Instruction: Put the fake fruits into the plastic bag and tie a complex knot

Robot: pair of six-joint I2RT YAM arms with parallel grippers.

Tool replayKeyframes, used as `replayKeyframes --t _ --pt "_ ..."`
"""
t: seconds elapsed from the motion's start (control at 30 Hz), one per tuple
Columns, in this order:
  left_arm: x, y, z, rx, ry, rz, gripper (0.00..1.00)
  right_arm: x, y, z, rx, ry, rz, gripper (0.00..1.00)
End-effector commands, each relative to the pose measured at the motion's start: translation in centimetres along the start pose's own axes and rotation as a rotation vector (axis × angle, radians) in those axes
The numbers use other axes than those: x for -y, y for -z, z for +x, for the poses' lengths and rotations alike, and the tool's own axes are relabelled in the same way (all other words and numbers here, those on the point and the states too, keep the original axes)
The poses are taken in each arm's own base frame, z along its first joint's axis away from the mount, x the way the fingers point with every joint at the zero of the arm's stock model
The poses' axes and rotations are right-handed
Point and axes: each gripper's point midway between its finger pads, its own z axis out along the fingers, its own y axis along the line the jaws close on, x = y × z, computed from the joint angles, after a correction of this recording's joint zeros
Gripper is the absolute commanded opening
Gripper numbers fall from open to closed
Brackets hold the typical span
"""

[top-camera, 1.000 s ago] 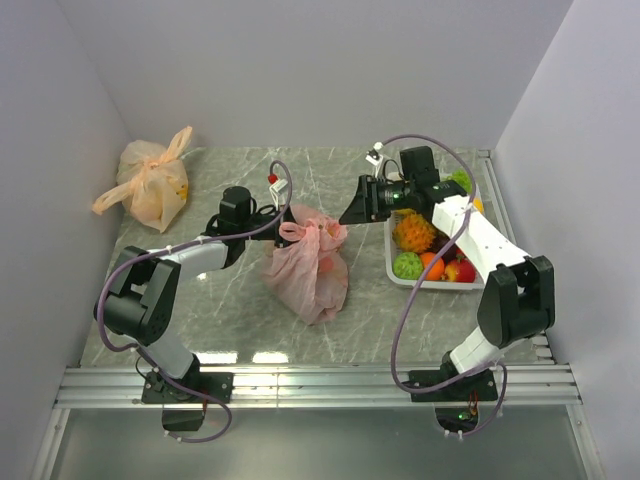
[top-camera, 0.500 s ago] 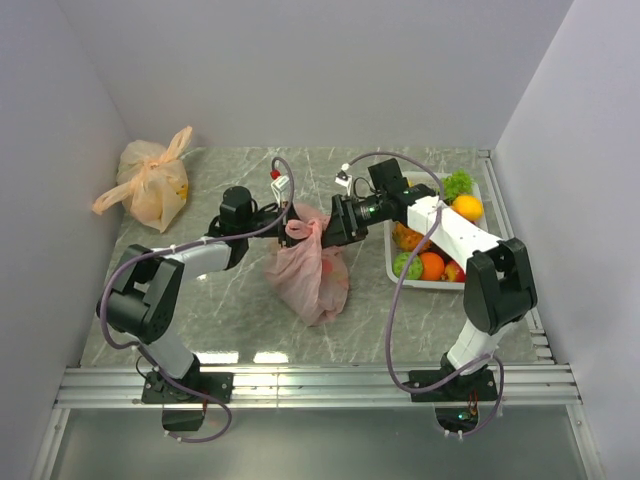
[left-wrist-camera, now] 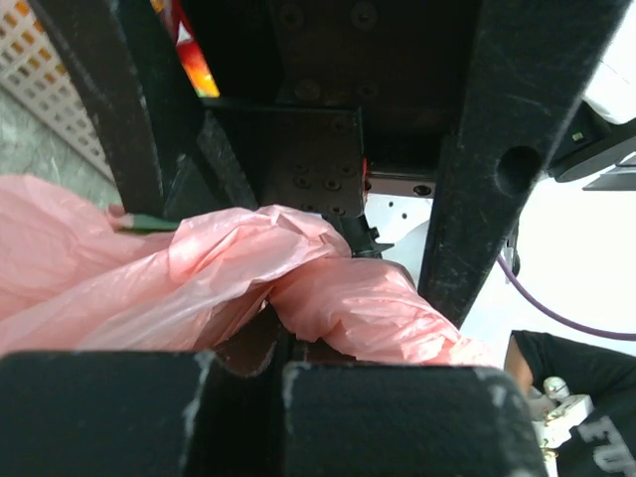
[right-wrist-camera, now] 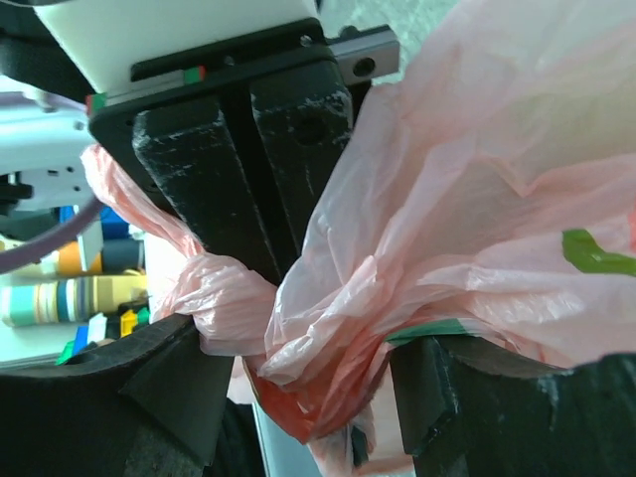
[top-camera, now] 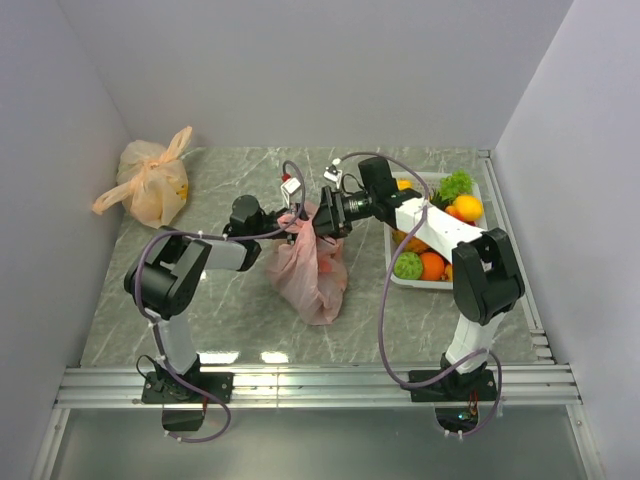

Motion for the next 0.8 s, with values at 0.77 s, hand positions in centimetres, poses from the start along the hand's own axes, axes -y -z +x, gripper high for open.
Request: replayKeyframes --t 0.77 --pt "4.9 -1.6 -3.6 0.197 -0.102 0.178 0.00 0.8 0.5 -1.6 0.053 0.248 0.082 0.69"
